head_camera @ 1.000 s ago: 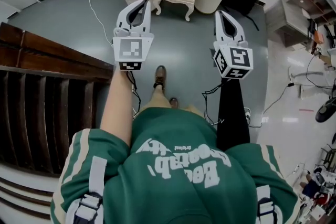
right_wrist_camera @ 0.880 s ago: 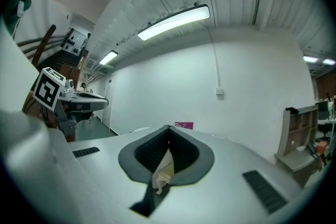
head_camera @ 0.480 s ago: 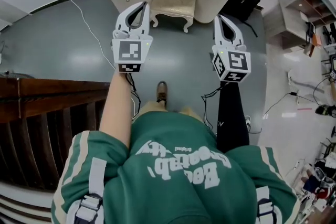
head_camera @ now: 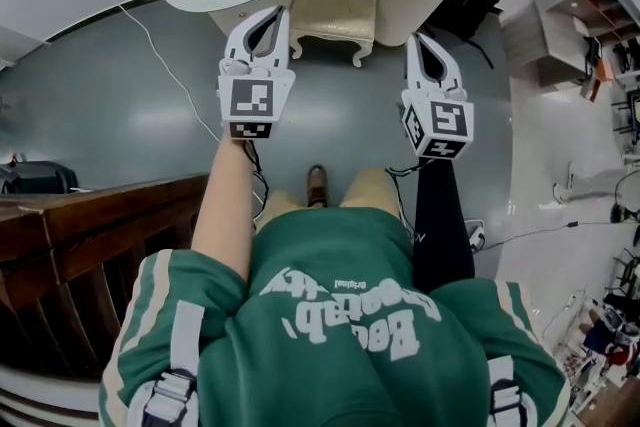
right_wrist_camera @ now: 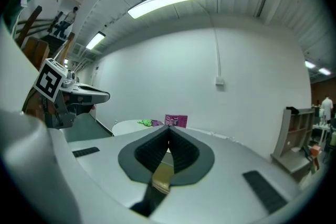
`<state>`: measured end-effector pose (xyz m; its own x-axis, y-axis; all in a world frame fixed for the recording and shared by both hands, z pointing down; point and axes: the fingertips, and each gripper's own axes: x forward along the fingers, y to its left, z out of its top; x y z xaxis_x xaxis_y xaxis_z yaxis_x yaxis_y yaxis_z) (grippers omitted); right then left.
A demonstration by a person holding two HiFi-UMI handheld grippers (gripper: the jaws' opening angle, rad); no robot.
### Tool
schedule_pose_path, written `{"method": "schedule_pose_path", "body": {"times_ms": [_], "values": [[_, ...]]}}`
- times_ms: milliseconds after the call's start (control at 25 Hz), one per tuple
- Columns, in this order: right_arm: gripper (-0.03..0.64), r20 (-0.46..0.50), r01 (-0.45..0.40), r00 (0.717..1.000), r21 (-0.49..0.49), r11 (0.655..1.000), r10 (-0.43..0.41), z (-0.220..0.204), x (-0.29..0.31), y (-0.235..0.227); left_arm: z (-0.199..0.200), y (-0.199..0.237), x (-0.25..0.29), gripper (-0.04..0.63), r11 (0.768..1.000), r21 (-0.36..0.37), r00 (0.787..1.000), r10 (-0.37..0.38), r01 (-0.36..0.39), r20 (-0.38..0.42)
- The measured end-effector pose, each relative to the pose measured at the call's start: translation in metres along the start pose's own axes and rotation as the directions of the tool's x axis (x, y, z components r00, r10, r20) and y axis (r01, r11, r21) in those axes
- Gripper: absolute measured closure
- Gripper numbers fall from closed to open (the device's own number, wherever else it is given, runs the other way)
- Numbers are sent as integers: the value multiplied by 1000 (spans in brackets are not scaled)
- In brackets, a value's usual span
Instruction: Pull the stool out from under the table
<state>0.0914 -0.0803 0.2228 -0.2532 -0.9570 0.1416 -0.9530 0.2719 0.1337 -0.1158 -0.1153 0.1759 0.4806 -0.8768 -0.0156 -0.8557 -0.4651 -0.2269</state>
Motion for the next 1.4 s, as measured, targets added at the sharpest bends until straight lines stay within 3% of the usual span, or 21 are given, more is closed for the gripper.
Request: {"method": "schedule_pose_path", "body": {"times_ms": [200, 480, 880, 1200, 1400], "values": [[607, -17, 10, 1000, -10, 1000, -10, -1, 20, -6, -13, 5, 21, 580, 999, -22, 999, -36, 36, -17], [607, -28, -4, 1000, -14, 1000, 4, -11, 51, -25, -31, 5, 55, 580, 999, -33, 999, -33, 31, -43], [607, -39, -95, 995, -5, 995, 95, -27, 139, -65, -55, 9, 135, 580, 1000, -7, 993, -8, 7, -115], [586, -93, -157, 983, 35, 987, 160, -85, 200, -95, -111, 2, 192, 580, 1000, -21, 983, 8, -12, -183], [535, -133, -180, 973, 62, 982, 187, -118, 218, -98, -143, 2, 206, 580, 999, -35, 974, 15, -24, -225]]}}
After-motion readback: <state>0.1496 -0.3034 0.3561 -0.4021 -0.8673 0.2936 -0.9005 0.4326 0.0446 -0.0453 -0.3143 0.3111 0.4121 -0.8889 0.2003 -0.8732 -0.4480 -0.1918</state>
